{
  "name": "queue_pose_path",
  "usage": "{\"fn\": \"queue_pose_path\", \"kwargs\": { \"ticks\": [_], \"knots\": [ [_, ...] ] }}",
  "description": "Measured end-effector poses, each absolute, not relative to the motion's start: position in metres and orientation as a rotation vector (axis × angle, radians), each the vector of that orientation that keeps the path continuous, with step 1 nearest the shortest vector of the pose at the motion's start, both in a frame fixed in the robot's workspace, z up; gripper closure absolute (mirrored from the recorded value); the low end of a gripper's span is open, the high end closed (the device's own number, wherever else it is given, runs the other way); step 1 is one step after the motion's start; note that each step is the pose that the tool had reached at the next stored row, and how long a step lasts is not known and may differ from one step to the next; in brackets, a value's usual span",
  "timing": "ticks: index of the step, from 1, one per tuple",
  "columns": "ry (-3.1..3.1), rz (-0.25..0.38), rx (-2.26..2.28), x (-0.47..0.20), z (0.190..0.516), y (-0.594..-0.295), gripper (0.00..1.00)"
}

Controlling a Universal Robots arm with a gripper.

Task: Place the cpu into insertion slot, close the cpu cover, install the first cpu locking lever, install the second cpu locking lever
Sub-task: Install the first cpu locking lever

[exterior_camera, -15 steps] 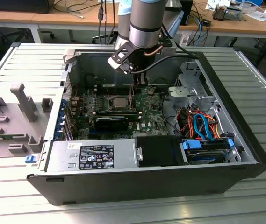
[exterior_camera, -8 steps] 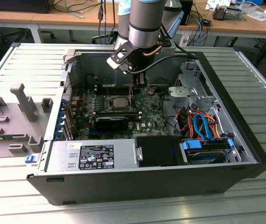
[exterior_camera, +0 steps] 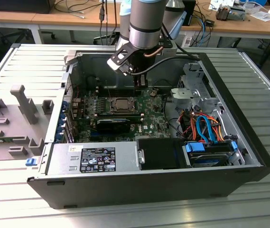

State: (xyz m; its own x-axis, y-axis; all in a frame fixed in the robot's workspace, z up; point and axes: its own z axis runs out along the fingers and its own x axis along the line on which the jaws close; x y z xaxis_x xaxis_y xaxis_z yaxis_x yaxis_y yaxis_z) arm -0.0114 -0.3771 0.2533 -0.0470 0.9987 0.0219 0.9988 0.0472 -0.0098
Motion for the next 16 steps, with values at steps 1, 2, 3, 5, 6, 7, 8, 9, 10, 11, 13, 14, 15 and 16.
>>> {"fn": "queue_pose_path", "kwargs": {
  "ticks": [1, 2, 3, 5, 6, 7, 8, 9, 10, 11, 13, 14, 15, 16],
  "knots": [
    [-2.257, -0.012, -2.153, -0.0118, 0.2532, -0.3771, 0.89],
    [-2.257, -0.012, -2.153, -0.0120, 0.2530, -0.3771, 0.89],
    [-2.257, -0.012, -2.153, -0.0124, 0.2528, -0.3771, 0.89],
    [-2.257, -0.012, -2.153, -0.0131, 0.2526, -0.3771, 0.89],
    [-2.257, -0.012, -2.153, -0.0135, 0.2526, -0.3771, 0.89],
    [-2.257, -0.012, -2.153, -0.0144, 0.2524, -0.3771, 0.89],
    [-2.257, -0.012, -2.153, -0.0148, 0.2523, -0.3771, 0.89],
    [-2.257, -0.012, -2.153, -0.0151, 0.2523, -0.3771, 0.89],
    [-2.257, -0.012, -2.153, -0.0155, 0.2521, -0.3771, 0.89],
    [-2.257, -0.012, -2.153, -0.0158, 0.2521, -0.3771, 0.89],
    [-2.257, -0.012, -2.153, -0.0164, 0.2519, -0.3771, 0.89],
    [-2.257, -0.012, -2.153, -0.0169, 0.2518, -0.3771, 0.89],
    [-2.257, -0.012, -2.153, -0.0173, 0.2517, -0.3771, 0.89],
    [-2.257, -0.012, -2.153, -0.0177, 0.2516, -0.3771, 0.89]
  ]
}}
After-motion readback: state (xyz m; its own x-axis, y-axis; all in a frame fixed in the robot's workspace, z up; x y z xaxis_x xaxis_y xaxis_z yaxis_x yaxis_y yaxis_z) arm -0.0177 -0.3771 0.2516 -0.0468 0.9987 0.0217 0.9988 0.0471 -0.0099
